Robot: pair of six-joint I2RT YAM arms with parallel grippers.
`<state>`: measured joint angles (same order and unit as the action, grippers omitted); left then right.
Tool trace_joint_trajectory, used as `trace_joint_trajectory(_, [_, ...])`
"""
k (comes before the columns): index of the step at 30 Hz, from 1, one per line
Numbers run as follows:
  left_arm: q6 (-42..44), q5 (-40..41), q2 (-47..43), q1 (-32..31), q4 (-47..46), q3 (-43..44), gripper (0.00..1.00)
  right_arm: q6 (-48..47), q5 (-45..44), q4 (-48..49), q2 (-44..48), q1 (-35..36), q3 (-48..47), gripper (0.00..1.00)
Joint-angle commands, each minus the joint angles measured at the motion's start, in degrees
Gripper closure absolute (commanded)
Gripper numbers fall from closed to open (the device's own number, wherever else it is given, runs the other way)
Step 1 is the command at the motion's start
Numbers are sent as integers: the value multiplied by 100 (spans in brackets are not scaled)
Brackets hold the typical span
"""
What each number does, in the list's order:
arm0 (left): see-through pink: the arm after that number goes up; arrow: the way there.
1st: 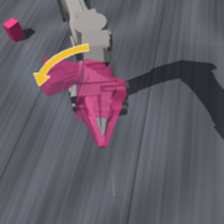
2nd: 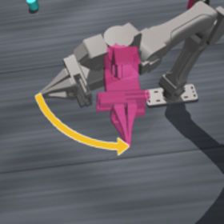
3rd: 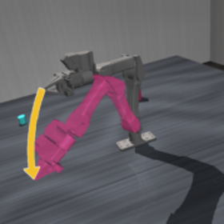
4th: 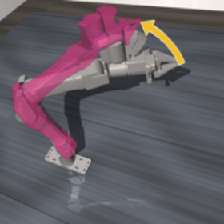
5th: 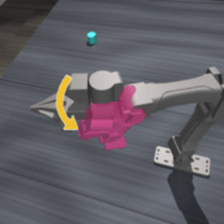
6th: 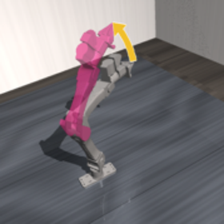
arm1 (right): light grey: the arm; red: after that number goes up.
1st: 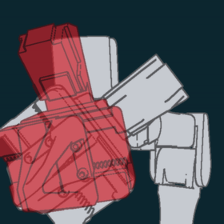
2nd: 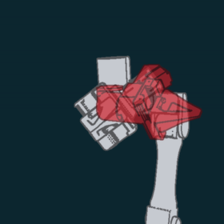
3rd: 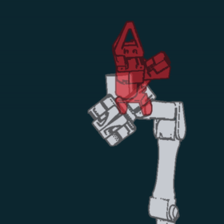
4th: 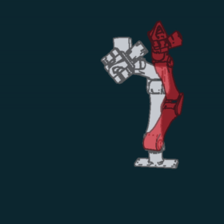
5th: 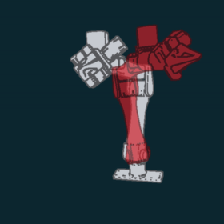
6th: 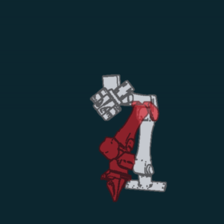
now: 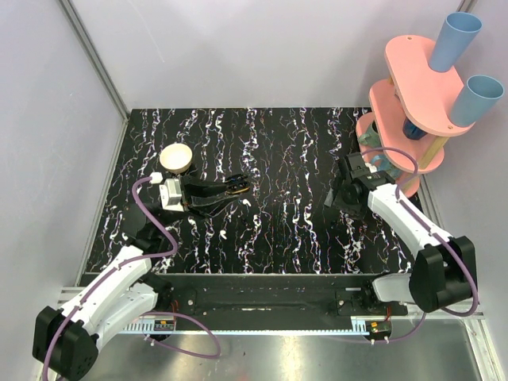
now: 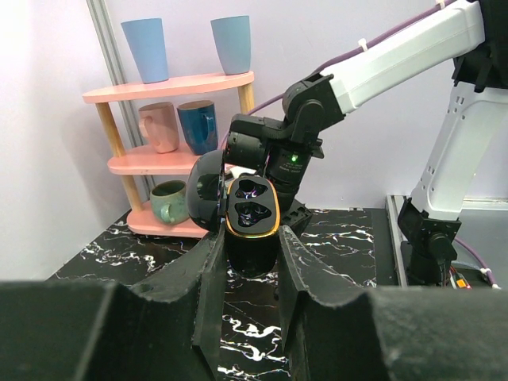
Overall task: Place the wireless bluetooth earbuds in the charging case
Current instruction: Pick up the right earbud from the center of the board.
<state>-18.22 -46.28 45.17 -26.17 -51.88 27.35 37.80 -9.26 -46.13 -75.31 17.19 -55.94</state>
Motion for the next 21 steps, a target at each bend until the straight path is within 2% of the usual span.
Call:
trace_joint_trajectory(1, [117, 23, -8, -11, -112, 235, 100, 34, -323, 217, -229, -23, 101, 25])
trace_joint_trajectory(6, [125, 128, -52, -2, -139, 200, 100, 183, -50, 631, -607, -14, 277, 27])
trace_joint_trajectory(10, [143, 155, -96, -2, -59, 183, 100, 228, -190, 789, -801, -14, 329, 31])
trace_joint_trajectory(21, [231, 242, -105, -11, 2, 147, 100, 158, -121, 1150, -1328, -14, 312, 34])
